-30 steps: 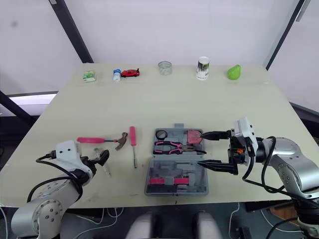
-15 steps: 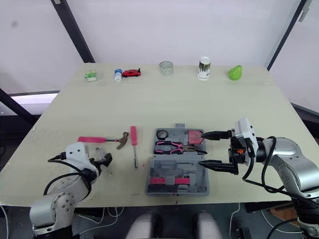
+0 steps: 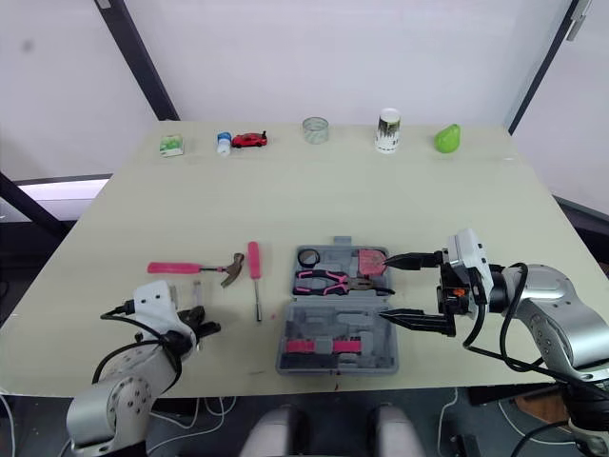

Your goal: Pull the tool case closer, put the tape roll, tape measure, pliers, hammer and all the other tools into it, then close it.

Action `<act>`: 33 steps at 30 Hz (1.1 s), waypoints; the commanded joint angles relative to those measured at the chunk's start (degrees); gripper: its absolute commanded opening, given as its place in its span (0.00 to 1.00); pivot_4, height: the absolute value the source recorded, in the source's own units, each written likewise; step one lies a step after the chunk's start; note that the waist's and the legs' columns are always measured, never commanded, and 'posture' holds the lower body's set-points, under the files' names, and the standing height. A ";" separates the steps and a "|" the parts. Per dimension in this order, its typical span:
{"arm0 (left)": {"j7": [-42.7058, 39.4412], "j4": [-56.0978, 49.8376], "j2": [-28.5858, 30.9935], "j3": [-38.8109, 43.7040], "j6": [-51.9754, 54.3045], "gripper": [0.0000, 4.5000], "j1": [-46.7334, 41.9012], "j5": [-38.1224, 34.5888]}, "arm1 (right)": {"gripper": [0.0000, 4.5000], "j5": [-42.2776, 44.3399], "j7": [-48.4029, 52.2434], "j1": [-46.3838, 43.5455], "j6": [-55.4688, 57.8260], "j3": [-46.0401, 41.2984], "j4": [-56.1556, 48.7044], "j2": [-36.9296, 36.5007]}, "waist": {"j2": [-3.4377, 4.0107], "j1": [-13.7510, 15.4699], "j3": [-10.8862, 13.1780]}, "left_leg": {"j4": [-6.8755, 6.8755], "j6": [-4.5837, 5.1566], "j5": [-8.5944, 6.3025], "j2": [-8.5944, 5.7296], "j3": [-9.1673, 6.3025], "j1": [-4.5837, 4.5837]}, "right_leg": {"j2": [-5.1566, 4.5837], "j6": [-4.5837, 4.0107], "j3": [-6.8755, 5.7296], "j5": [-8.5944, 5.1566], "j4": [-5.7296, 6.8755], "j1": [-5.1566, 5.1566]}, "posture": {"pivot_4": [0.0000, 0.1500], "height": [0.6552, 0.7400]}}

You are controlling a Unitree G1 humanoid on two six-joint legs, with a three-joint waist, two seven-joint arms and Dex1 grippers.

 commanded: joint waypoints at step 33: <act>-10.52 -6.54 4.25 -7.21 -3.42 0.29 9.98 2.02 | 1.00 3.78 -2.13 1.23 1.81 -0.93 -6.59 -0.17 | 0.02 0.11 0.01 | 0.01 0.00 0.00 -0.01 0.01 0.02 | -0.02 -0.19 0.02 -0.12 0.00 0.00 | 1.00 1.00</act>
